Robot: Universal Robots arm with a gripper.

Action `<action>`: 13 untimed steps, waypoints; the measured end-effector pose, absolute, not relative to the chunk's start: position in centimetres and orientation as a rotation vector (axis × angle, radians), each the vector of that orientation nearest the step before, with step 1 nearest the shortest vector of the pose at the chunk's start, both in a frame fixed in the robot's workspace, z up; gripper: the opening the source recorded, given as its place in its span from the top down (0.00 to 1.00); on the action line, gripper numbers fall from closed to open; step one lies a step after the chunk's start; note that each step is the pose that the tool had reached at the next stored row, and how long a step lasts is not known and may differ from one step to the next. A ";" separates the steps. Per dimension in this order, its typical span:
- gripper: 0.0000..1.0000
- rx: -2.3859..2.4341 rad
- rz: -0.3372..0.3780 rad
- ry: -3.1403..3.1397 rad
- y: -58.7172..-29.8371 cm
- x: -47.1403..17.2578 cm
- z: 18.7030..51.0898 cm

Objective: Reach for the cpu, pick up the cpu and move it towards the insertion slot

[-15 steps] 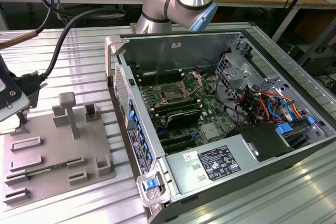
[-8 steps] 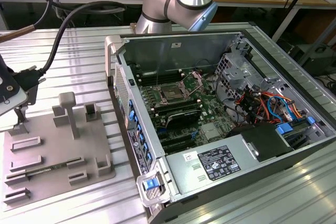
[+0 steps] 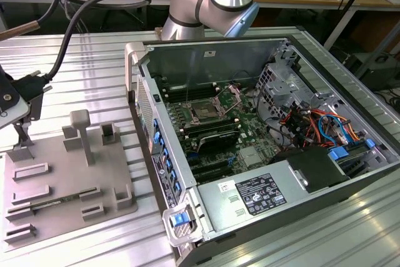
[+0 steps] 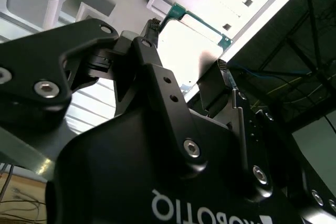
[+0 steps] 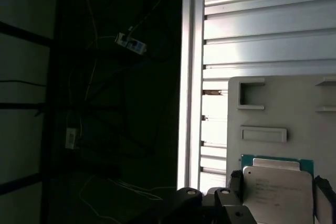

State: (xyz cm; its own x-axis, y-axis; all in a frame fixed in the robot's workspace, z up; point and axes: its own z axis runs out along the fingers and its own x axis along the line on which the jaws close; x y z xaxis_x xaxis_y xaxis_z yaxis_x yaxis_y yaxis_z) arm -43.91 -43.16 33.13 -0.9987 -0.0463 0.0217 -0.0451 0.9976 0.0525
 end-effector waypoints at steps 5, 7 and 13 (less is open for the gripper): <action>0.45 0.071 -0.081 -3.117 -43.2 -43.9 33.5; 0.45 0.071 -0.081 -3.117 -43.2 -43.9 33.5; 0.45 0.071 -0.081 -3.117 -43.2 -43.9 33.7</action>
State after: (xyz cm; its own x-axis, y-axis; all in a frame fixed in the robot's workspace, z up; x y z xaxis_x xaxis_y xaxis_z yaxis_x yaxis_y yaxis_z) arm -43.91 -43.16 33.71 -0.9987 -0.0463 0.0218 -0.0451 0.9976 0.0523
